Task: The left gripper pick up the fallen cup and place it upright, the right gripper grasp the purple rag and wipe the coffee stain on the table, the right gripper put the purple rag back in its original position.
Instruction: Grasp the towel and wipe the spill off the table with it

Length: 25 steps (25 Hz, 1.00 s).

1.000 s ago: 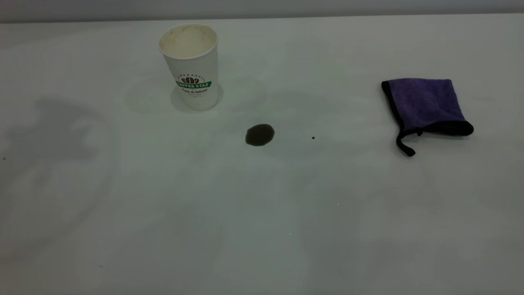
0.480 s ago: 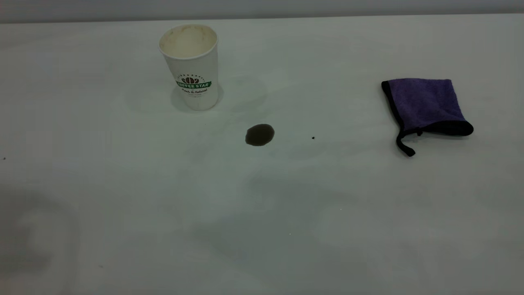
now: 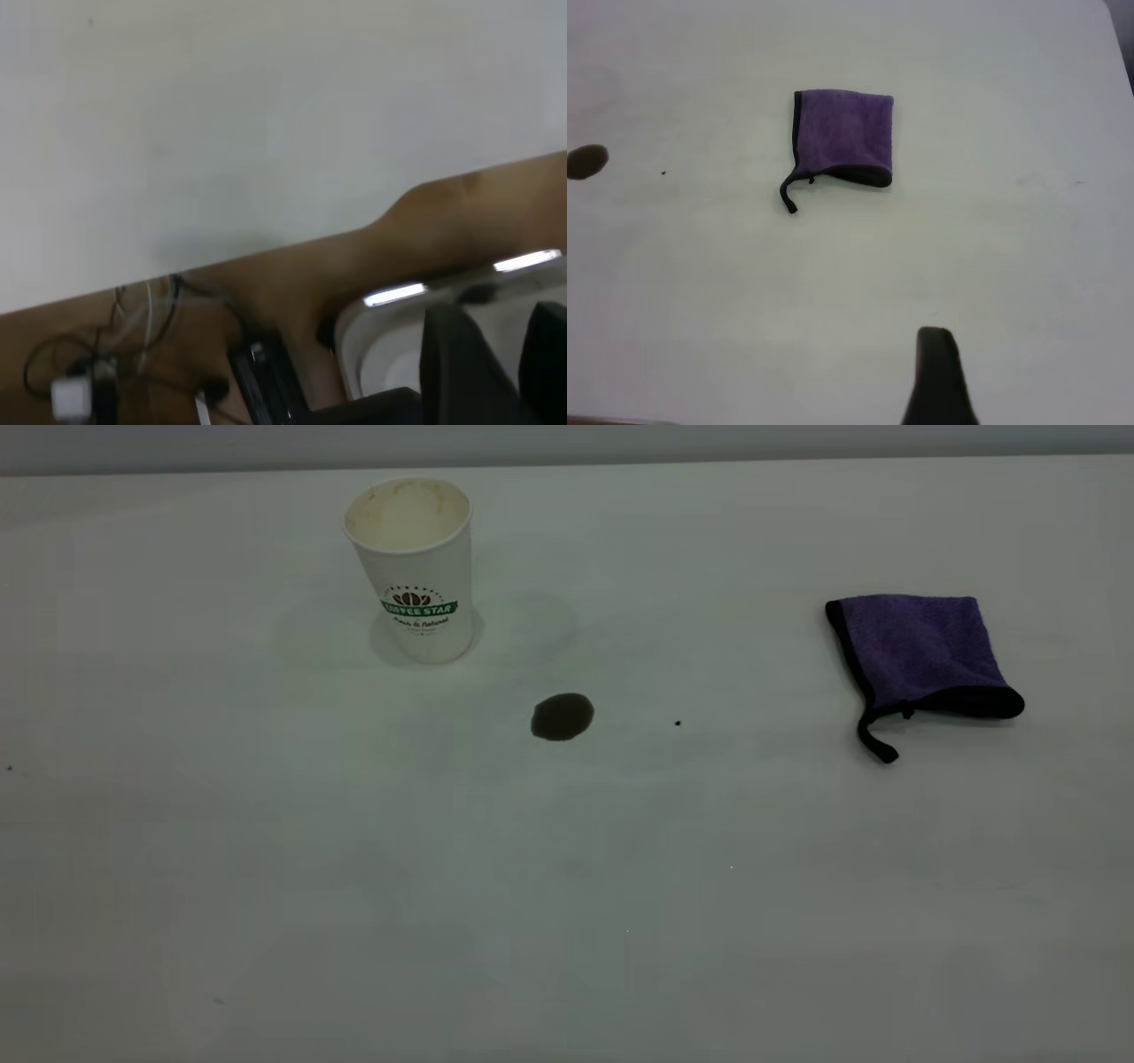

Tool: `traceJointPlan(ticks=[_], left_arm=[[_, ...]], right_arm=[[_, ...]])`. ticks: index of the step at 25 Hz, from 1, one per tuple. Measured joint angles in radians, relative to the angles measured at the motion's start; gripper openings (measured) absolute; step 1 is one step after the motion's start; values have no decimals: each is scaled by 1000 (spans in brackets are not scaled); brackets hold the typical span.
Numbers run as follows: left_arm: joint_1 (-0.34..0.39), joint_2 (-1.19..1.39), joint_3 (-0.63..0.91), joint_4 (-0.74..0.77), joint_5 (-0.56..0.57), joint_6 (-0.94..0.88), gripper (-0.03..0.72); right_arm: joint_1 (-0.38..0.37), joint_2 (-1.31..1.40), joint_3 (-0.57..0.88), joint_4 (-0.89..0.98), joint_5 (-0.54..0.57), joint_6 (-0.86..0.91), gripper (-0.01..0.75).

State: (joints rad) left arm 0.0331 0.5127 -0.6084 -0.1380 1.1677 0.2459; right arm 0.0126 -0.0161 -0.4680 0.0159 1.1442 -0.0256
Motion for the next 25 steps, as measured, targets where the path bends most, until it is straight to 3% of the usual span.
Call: traceJointPlan(ticks=[14,25], left_arm=[[0,-497,100,17,-34,-67,241],[0,-532,113,40,-32,-104,241]], right_arm=[[0,0,0,0,0,0,582],[0,0,0,0,0,0,582]])
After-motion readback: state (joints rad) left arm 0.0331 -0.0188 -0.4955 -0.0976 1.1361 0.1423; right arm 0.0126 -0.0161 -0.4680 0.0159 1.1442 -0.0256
